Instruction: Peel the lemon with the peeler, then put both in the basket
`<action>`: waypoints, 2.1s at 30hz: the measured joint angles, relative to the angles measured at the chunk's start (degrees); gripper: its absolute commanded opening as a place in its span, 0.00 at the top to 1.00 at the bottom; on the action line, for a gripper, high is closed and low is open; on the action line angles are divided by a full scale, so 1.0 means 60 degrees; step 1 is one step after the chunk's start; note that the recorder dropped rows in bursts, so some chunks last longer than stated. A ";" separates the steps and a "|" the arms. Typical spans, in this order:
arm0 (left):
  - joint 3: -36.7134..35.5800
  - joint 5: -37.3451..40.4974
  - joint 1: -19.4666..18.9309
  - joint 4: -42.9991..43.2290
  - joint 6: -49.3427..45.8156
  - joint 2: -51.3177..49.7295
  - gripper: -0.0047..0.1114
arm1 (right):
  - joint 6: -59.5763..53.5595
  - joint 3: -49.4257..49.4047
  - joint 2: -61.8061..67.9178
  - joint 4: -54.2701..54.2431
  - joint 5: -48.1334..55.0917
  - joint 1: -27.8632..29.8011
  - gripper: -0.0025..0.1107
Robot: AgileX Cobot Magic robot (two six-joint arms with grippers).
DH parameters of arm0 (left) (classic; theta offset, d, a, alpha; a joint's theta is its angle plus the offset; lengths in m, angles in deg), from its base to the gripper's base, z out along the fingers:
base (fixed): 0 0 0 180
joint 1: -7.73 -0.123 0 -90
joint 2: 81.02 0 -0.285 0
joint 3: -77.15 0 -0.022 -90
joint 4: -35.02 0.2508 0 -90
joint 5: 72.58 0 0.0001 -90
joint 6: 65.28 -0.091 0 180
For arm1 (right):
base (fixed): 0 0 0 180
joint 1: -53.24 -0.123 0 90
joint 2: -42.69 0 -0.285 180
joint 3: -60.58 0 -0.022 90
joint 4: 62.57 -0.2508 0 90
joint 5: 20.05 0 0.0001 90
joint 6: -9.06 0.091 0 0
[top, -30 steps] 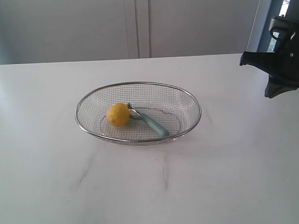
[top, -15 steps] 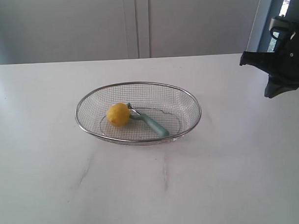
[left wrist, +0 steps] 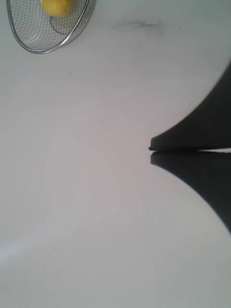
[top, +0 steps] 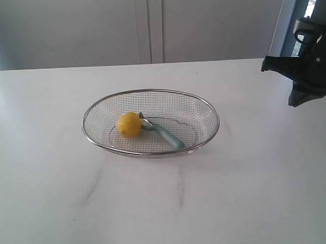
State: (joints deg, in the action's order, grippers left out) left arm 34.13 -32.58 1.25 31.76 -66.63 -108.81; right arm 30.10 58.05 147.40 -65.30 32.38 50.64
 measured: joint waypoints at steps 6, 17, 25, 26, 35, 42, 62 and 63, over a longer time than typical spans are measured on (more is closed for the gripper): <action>-0.1663 -0.1151 0.0000 0.0043 0.0000 0.0749 0.96 | 0.0000 0.0000 0.0000 0.0000 0.0000 0.0000 0.98; -0.3961 -0.2450 0.0078 0.0162 0.0000 0.2978 0.96 | 0.0000 0.0000 0.0000 0.0000 0.0000 0.0000 0.98; -0.4730 -0.2765 0.0807 0.0376 0.0000 0.3302 0.96 | 0.0000 0.0000 0.0000 0.0000 0.0000 0.0000 0.98; -0.4856 -0.2765 0.0858 0.0466 0.0000 0.3302 0.96 | 0.0000 0.0000 0.0000 0.0000 0.0000 0.0000 0.98; -0.5536 -0.3287 0.0937 0.0621 0.0000 0.3302 0.96 | 0.0000 0.0000 0.0000 0.0000 0.0000 0.0000 0.98; -0.5614 -0.3480 0.0845 0.0643 0.0000 0.3302 0.96 | 0.0000 0.0000 0.0000 0.0000 0.0000 0.0000 0.98; -0.5614 -0.3495 0.0743 0.0682 -0.0017 0.3302 0.96 | 0.0000 0.0000 0.0000 0.0000 0.0000 0.0000 0.98; -0.5614 -0.3495 0.0743 0.0682 -0.0017 0.3302 0.96 | 0.0000 0.0000 0.0000 0.0000 0.0000 0.0000 0.98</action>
State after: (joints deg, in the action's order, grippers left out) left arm 0.45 -53.55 5.71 35.86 -66.74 -89.00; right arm 30.10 58.05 147.40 -65.30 32.38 50.64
